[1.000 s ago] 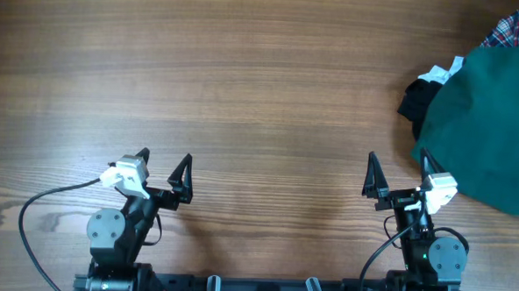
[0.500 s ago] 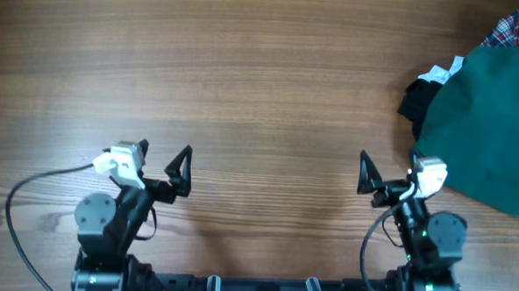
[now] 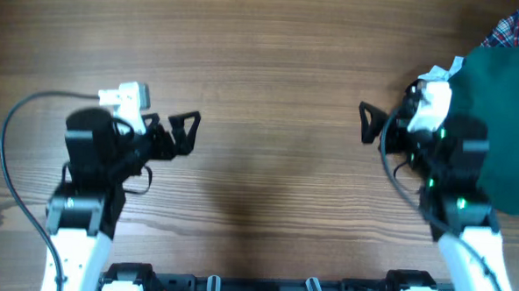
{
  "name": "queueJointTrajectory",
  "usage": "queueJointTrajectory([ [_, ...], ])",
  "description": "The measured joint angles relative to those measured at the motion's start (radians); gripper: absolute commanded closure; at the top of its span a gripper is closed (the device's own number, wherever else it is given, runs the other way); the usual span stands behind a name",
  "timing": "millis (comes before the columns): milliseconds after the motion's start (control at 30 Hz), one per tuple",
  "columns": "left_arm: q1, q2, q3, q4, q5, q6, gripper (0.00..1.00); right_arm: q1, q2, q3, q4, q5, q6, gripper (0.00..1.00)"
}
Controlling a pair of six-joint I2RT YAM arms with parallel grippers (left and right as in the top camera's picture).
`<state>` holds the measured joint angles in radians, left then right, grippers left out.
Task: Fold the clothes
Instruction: 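Raise both arms and reach the right gripper toward the green garment pile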
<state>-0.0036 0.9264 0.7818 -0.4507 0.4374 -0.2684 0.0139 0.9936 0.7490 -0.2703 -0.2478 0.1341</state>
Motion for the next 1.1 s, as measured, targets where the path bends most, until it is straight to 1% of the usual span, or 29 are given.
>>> queueJointTrajectory([
  [100,-0.016,0.086,0.125,-0.077,0.007,0.0,0.0,0.0,0.106,0.134,-0.129,-0.005,-0.003,0.0],
  [133,-0.018,0.093,0.136,-0.08,0.007,0.0,0.0,0.0,0.148,0.189,-0.185,-0.007,-0.011,0.0],
  [167,-0.028,0.139,0.194,-0.082,0.009,0.0,0.0,0.0,0.179,0.234,-0.225,-0.007,-0.027,0.0],
  [300,-0.04,0.182,0.235,-0.026,0.034,-0.004,0.0,0.0,0.249,0.332,-0.314,-0.008,-0.066,0.0],
  [500,-0.041,0.187,0.236,-0.037,0.058,-0.025,0.0,-0.002,0.255,0.341,-0.36,-0.051,-0.08,0.0],
  [600,-0.054,0.19,0.236,-0.013,0.089,-0.022,0.0,-0.002,0.255,0.341,-0.373,-0.064,-0.079,0.0],
  [700,-0.099,0.212,0.237,0.038,0.107,-0.022,0.0,-0.003,0.255,0.341,-0.374,-0.066,-0.079,0.0],
  [767,-0.149,0.246,0.237,0.069,0.094,-0.022,0.01,-0.005,0.256,0.354,-0.388,-0.061,-0.075,0.0],
  [900,-0.248,0.353,0.262,0.081,-0.002,-0.028,0.01,-0.017,0.258,0.438,-0.46,0.042,-0.042,0.0],
  [1100,-0.324,0.518,0.367,0.084,-0.156,-0.073,0.0,-0.081,0.259,0.57,-0.5,0.34,0.095,0.01],
])
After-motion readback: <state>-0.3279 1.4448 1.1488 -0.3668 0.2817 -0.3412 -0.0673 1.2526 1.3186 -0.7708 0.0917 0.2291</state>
